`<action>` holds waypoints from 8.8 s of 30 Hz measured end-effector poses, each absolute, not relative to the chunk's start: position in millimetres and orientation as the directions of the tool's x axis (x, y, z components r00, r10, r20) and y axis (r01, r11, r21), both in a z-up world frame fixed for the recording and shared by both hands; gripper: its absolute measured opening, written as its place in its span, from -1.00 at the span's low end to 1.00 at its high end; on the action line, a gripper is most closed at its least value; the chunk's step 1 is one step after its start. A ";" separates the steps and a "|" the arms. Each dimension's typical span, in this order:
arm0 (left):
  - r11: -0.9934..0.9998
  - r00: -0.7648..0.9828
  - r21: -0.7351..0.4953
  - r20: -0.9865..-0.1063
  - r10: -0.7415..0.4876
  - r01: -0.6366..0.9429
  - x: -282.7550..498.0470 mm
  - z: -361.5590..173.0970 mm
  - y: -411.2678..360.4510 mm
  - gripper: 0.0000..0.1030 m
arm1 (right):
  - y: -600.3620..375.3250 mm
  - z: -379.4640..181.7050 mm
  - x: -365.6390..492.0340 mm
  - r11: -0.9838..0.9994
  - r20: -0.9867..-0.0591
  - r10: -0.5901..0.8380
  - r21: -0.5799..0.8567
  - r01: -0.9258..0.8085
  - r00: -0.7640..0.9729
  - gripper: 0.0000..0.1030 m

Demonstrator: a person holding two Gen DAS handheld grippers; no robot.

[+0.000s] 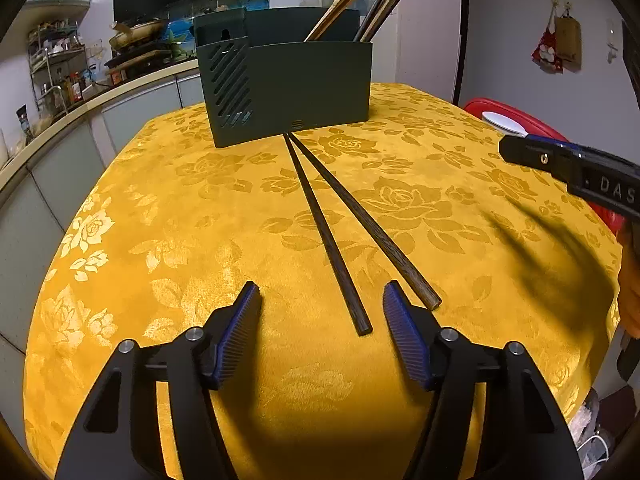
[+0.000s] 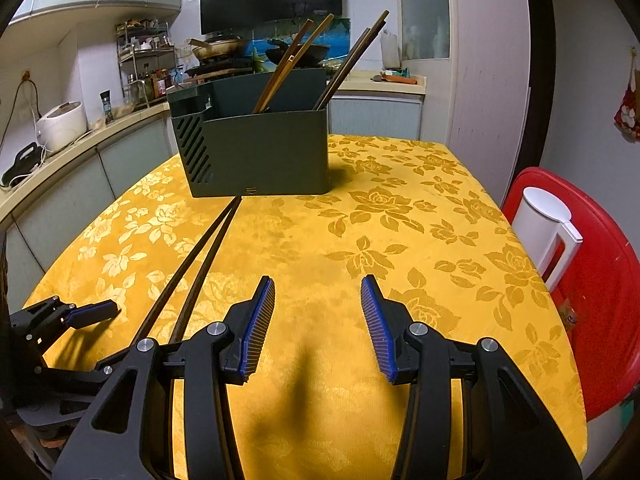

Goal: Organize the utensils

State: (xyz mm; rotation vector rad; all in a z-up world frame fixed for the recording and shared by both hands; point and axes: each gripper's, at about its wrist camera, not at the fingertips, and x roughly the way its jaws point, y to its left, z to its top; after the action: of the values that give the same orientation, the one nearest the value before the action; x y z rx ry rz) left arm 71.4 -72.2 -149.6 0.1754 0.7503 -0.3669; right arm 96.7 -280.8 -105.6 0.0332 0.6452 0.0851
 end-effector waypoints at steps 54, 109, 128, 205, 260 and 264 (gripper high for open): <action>0.934 0.684 0.006 -0.682 -0.258 0.359 78.2 -147.8 -49.2 -0.79 | -192.7 -149.2 85.2 0.942 -0.666 0.253 0.003 -0.337 0.701 -0.70; 0.936 0.876 -0.015 -0.349 -0.334 0.351 48.8 27.9 -22.1 -0.86 | -267.4 24.7 56.5 0.936 -0.321 0.348 0.168 -0.309 0.881 -0.84; 0.932 0.860 -0.011 -0.381 -0.340 0.363 70.8 47.4 -22.7 -0.86 | -287.0 52.3 96.0 0.938 -0.371 0.339 0.211 -0.277 0.865 -0.84; 0.964 0.908 0.054 -0.352 -0.226 0.260 262.3 98.2 -102.3 0.23 | -296.3 104.8 305.5 0.974 -0.495 0.200 0.192 -0.118 0.845 -0.34; 0.990 0.911 -0.004 -0.391 -0.130 0.140 102.9 9.8 -35.0 0.84 | -272.0 15.1 117.5 0.999 -0.363 0.036 0.018 -0.031 0.931 0.87; 0.993 0.925 0.020 -0.367 -0.099 0.114 95.0 6.0 -33.8 0.85 | -267.3 2.6 115.5 0.999 -0.396 0.039 0.006 -0.040 0.917 0.87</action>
State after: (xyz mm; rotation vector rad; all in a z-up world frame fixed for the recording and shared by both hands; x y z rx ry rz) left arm 95.0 -33.8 6.0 0.0413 0.3739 -0.1091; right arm 115.5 -267.3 2.6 -0.0024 0.4071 0.0410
